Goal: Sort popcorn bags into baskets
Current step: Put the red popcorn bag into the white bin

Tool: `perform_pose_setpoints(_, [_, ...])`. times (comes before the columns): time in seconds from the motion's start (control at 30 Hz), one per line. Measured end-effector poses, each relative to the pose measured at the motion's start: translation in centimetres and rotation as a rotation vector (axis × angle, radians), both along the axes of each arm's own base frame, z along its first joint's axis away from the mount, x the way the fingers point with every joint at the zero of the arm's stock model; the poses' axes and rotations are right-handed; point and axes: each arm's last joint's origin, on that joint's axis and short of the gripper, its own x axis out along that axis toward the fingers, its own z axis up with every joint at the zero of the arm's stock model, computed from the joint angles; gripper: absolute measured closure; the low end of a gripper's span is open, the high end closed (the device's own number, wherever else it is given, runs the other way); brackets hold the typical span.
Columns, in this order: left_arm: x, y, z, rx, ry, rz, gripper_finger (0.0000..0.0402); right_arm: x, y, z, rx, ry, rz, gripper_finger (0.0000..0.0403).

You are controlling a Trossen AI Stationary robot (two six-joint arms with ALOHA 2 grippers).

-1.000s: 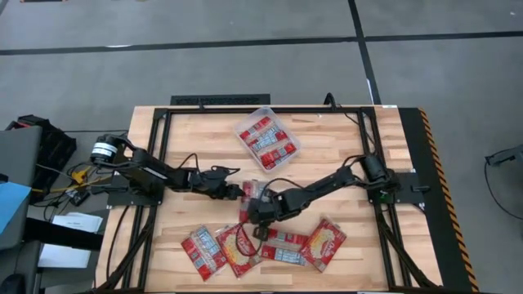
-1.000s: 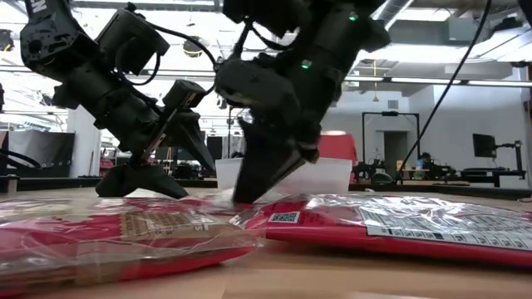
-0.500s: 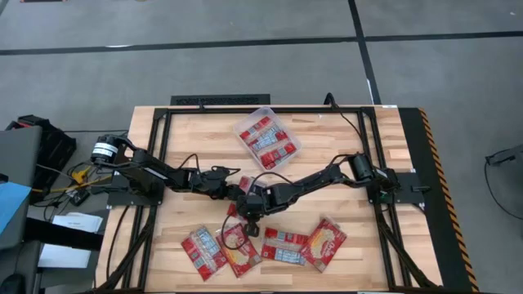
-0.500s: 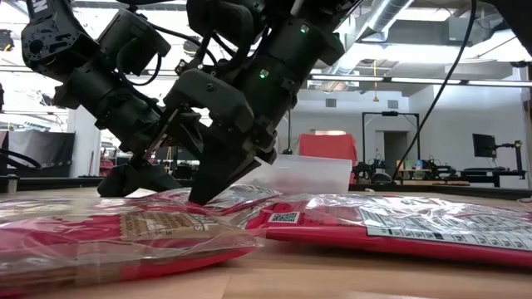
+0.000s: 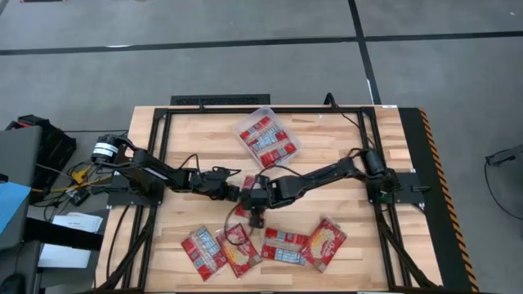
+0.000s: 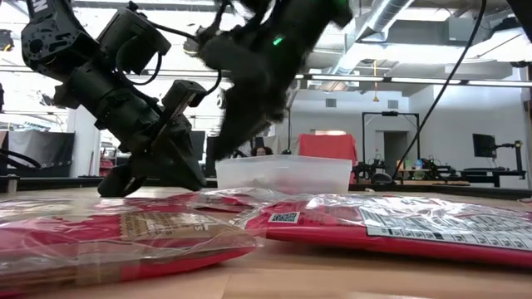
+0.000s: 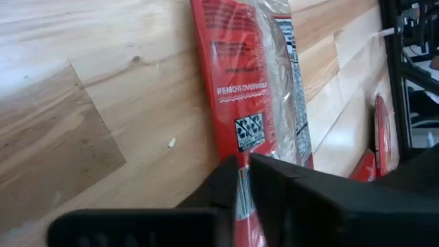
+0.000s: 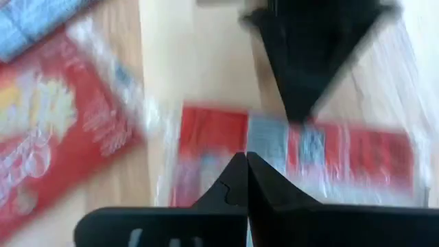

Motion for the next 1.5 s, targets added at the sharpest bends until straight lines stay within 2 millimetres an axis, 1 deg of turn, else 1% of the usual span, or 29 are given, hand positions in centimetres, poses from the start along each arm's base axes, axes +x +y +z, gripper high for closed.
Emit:
perform_pose_setpoints(0.03, [0.0, 0.0, 0.0, 0.003, 0.006, 0.003, 0.0392, -0.5, 0.0, 0.8, -0.008, 0.008, 0.001, 0.0393])
perform_pose_setpoints(0.1, [-0.1, 0.0, -0.2, 0.009, 0.023, 0.006, 0.0393, -0.8, 0.1, 2.5, 0.015, -0.036, -0.01, 0.0388])
perform_pose_setpoints(0.17, [-0.2, 0.0, -0.3, 0.016, 0.042, 0.005, 0.0393, -1.9, 0.2, 3.7, 0.008, 0.01, -0.019, 0.038])
perform_pose_setpoints(0.23, [-0.2, 0.1, -0.3, 0.021, 0.054, 0.002, 0.0392, -2.4, 0.3, 3.7, -0.006, 0.019, -0.051, 0.0376])
perform_pose_setpoints(0.3, [-0.3, 0.0, -0.4, 0.029, 0.063, -0.018, 0.0386, -3.2, 0.6, 2.5, -0.037, 0.065, -0.082, 0.0379])
perform_pose_setpoints(0.37, [-0.3, -0.1, -0.4, 0.04, 0.069, -0.062, 0.0368, -3.4, 1.0, 1.1, -0.026, 0.077, -0.101, 0.0388])
perform_pose_setpoints(0.47, [-0.3, -0.2, -0.4, 0.052, 0.067, -0.098, 0.0316, -4.0, 1.5, -0.9, -0.015, 0.105, -0.115, 0.0396])
perform_pose_setpoints(0.53, [-0.3, -0.2, -0.4, 0.053, 0.062, -0.106, 0.0269, -3.9, 1.7, -2.2, 0.014, 0.074, -0.137, 0.0394])
perform_pose_setpoints(0.6, [-0.4, -0.2, -0.5, 0.049, 0.075, -0.103, 0.0219, -4.4, 1.5, -2.8, 0.013, 0.096, -0.157, 0.0386])
perform_pose_setpoints(0.73, [-0.7, -0.2, -0.8, 0.031, 0.115, -0.109, 0.013, -4.3, 0.8, -3.8, 0.047, 0.034, -0.2, 0.0381])
perform_pose_setpoints(0.8, [-0.7, -0.2, -0.8, 0.018, 0.116, -0.106, 0.0101, -4.4, 0.3, -4.2, 0.05, 0.034, -0.207, 0.0387])
perform_pose_setpoints(0.87, [-0.7, -0.2, -0.8, 0.007, 0.113, -0.098, 0.0087, -4.0, 0.1, -4.3, 0.068, -0.02, -0.203, 0.0394])
perform_pose_setpoints(0.97, [-0.7, -0.2, -0.8, 0.002, 0.113, -0.09, 0.0085, -3.7, -0.2, -5.2, 0.089, -0.049, -0.203, 0.0396])
perform_pose_setpoints(1.17, [-0.6, -0.2, -0.8, -0.002, 0.107, -0.074, 0.0104, -2.3, -0.7, -6.4, 0.157, -0.11, -0.172, 0.038])
perform_pose_setpoints(1.37, [-0.6, -0.2, -0.8, -0.001, 0.105, -0.074, 0.0129, -1.8, -1.5, -5.8, 0.145, -0.116, -0.157, 0.0391])
perform_pose_setpoints(1.43, [-0.6, -0.2, -0.8, 0.001, 0.107, -0.07, 0.0146, -1.6, -1.8, -5.5, 0.127, -0.121, -0.154, 0.0393])
perform_pose_setpoints(1.5, [-0.6, -0.2, -0.8, 0.0, 0.11, -0.066, 0.0173, -1.3, -2.2, -5.2, 0.121, -0.128, -0.155, 0.039])
